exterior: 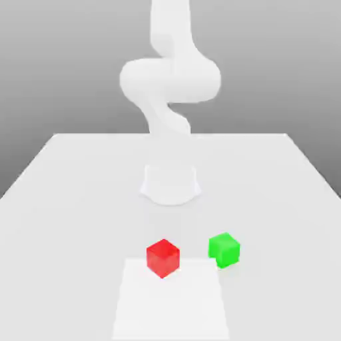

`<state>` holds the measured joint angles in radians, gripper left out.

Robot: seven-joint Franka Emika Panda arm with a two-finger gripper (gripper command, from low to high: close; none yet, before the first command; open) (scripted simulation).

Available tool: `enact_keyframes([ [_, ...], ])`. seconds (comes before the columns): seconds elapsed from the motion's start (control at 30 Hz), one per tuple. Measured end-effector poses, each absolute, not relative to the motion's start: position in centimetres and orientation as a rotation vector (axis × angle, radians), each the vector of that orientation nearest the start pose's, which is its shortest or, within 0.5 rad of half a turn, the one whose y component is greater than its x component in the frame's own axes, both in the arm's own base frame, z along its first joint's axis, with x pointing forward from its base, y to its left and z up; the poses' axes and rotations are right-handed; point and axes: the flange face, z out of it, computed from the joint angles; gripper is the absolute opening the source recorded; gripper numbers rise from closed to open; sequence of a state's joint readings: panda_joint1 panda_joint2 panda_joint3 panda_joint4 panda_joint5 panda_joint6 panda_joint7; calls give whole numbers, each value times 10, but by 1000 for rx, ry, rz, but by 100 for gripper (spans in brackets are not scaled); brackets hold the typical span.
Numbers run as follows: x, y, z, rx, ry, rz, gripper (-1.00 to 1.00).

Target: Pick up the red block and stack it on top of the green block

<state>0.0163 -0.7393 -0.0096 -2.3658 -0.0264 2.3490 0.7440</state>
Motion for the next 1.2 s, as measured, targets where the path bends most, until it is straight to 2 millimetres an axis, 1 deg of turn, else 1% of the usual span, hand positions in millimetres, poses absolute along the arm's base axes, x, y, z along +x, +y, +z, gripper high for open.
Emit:
enact_keyframes([
  [0.07, 393, 1, 611, -2661, 902, -901, 0],
  [0.13, 407, 0, 562, -2760, 829, -824, 0],
  [0.23, 416, -3, 487, -2889, 709, -692, 0],
  [0.3, 415, -6, 437, -2964, 619, -592, 0],
  [0.37, 408, -9, 386, -3028, 521, -481, 0],
  [0.43, 394, -11, 335, -3080, 412, -358, 0],
  [0.47, 384, -12, 310, -3100, 353, -292, 0],
  [0.57, 346, -14, 233, -3135, 164, -83, 0],
  [0.6, 338, -15, 213, -3137, 127, -42, 0],
  [0.67, 333, -13, 189, -3139, 93, -11, 0],
  [0.8, 329, -15, 154, -3141, 89, -2, 0],
  [0.83, 328, -15, 147, -3141, 89, -1, -100],
  [1.0, 328, -15, 147, -3141, 89, 2, -100],
  [1.03, 328, -15, 143, -3141, 89, 2, -100],
  [1.07, 328, -15, 146, -3141, 90, 2, -100],
  [1.2, 330, -16, 173, -3140, 95, 1, -100],
])
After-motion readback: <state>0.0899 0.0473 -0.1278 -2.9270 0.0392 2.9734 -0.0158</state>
